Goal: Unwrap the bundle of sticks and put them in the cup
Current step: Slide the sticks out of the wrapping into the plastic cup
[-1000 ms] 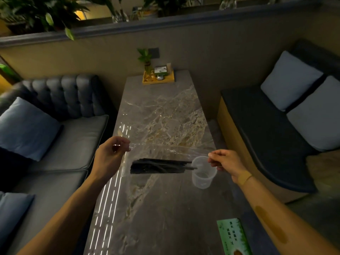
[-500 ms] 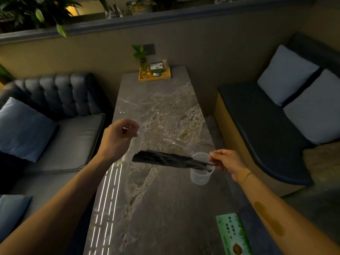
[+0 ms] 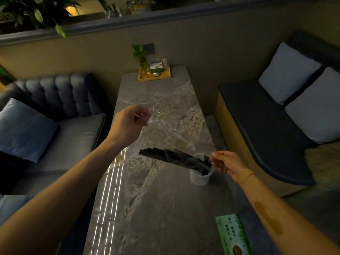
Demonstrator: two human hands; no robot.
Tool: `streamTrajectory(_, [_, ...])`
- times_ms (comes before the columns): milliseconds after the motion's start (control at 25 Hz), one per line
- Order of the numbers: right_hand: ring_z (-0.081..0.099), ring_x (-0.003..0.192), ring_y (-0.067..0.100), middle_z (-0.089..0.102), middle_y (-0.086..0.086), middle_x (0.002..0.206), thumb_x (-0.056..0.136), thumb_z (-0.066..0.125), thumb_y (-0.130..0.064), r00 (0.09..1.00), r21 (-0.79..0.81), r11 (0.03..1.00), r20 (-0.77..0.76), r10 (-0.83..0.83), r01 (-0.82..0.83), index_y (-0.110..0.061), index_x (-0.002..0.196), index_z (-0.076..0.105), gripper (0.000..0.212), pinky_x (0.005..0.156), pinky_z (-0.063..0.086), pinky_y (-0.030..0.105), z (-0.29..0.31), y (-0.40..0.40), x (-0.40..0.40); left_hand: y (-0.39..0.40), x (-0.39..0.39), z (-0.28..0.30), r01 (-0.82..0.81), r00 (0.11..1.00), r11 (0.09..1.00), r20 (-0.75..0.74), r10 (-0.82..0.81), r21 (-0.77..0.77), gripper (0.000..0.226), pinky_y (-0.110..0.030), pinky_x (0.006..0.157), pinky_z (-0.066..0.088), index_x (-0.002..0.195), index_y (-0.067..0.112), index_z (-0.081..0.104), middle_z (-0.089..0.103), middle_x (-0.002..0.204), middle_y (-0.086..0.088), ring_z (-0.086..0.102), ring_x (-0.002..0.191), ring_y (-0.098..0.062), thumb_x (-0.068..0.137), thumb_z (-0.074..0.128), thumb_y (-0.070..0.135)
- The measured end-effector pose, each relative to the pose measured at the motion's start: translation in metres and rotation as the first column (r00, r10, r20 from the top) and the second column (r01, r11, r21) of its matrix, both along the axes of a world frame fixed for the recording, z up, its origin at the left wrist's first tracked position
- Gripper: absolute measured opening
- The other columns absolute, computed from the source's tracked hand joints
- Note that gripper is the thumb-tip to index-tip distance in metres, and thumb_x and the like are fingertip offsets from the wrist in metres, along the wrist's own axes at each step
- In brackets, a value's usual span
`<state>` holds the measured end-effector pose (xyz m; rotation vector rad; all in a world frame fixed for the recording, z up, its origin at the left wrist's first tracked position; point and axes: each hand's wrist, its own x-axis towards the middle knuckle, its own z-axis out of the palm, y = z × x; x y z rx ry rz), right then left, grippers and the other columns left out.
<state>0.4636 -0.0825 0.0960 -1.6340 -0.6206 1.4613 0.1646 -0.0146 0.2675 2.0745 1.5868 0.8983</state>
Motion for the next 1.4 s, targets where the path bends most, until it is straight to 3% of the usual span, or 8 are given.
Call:
streamTrajectory(320, [0.064, 0.066, 0.018, 0.071, 0.004, 0.072, 0.089, 0.065, -0.015, 0.993, -0.027, 0.999, -0.115, -0.024, 0.021, -0.013, 0.084, 0.067, 0.005, 0.059, 0.050, 0.030, -0.012, 0.002, 0.010, 0.007, 0.022, 0.015, 0.053, 0.997, 0.998, -0.058, -0.051, 0.020, 0.012, -0.012, 0.064, 0.046, 0.088, 0.022, 0.068, 0.065, 0.073, 0.011, 0.070, 0.071, -0.009, 0.090, 0.063, 0.011])
streamTrajectory(520, [0.064, 0.069, 0.018, 0.072, 0.001, 0.068, 0.088, 0.066, -0.015, 0.973, -0.049, 0.997, -0.225, -0.061, 0.052, -0.014, 0.086, 0.066, 0.002, 0.060, 0.051, 0.031, -0.016, 0.001, 0.013, 0.012, 0.040, 0.029, 0.090, 0.994, 0.995, -0.068, -0.087, 0.038, 0.012, -0.004, 0.060, 0.043, 0.088, 0.019, 0.068, 0.065, 0.076, 0.009, 0.069, 0.071, -0.009, 0.091, 0.061, 0.011])
streamTrajectory(760, [0.063, 0.071, 0.018, 0.071, 0.002, 0.067, 0.089, 0.064, -0.014, 0.945, -0.079, 0.994, -0.311, -0.098, 0.077, -0.014, 0.082, 0.066, 0.007, 0.062, 0.052, 0.031, -0.017, -0.008, 0.017, 0.014, 0.075, 0.044, 0.176, 0.983, 0.981, -0.060, -0.171, 0.079, 0.010, -0.016, 0.064, 0.049, 0.089, 0.019, 0.069, 0.063, 0.077, 0.008, 0.070, 0.072, -0.012, 0.091, 0.062, 0.011])
streamTrajectory(880, [0.062, 0.071, 0.018, 0.070, 0.001, 0.065, 0.091, 0.061, -0.014, 0.935, -0.077, 0.993, -0.335, -0.114, 0.094, -0.014, 0.081, 0.064, 0.010, 0.063, 0.050, 0.031, -0.015, -0.013, 0.018, 0.015, 0.092, 0.051, 0.217, 0.975, 0.970, -0.072, -0.210, 0.109, 0.013, -0.011, 0.063, 0.045, 0.087, 0.023, 0.067, 0.060, 0.072, 0.017, 0.067, 0.071, -0.008, 0.089, 0.063, 0.011])
streamTrajectory(1040, [0.063, 0.066, 0.016, 0.071, -0.002, 0.059, 0.092, 0.060, -0.014, 0.925, -0.063, 0.992, -0.359, -0.123, 0.107, -0.015, 0.081, 0.063, 0.011, 0.059, 0.051, 0.028, -0.014, -0.017, 0.018, 0.015, 0.106, 0.056, 0.249, 0.967, 0.957, -0.092, -0.237, 0.151, 0.012, -0.015, 0.063, 0.045, 0.088, 0.022, 0.068, 0.057, 0.068, 0.021, 0.063, 0.067, -0.005, 0.088, 0.063, 0.011])
streamTrajectory(1400, [0.068, 0.065, 0.013, 0.073, -0.003, 0.065, 0.092, 0.059, -0.015, 0.894, 0.018, 0.992, -0.436, -0.103, 0.123, -0.017, 0.082, 0.066, 0.012, 0.057, 0.055, 0.026, -0.012, -0.021, 0.019, 0.013, 0.097, 0.064, 0.223, 0.974, 0.955, -0.016, -0.225, 0.196, 0.013, -0.003, 0.059, 0.040, 0.090, 0.019, 0.070, 0.058, 0.068, 0.016, 0.061, 0.063, -0.005, 0.088, 0.063, 0.008])
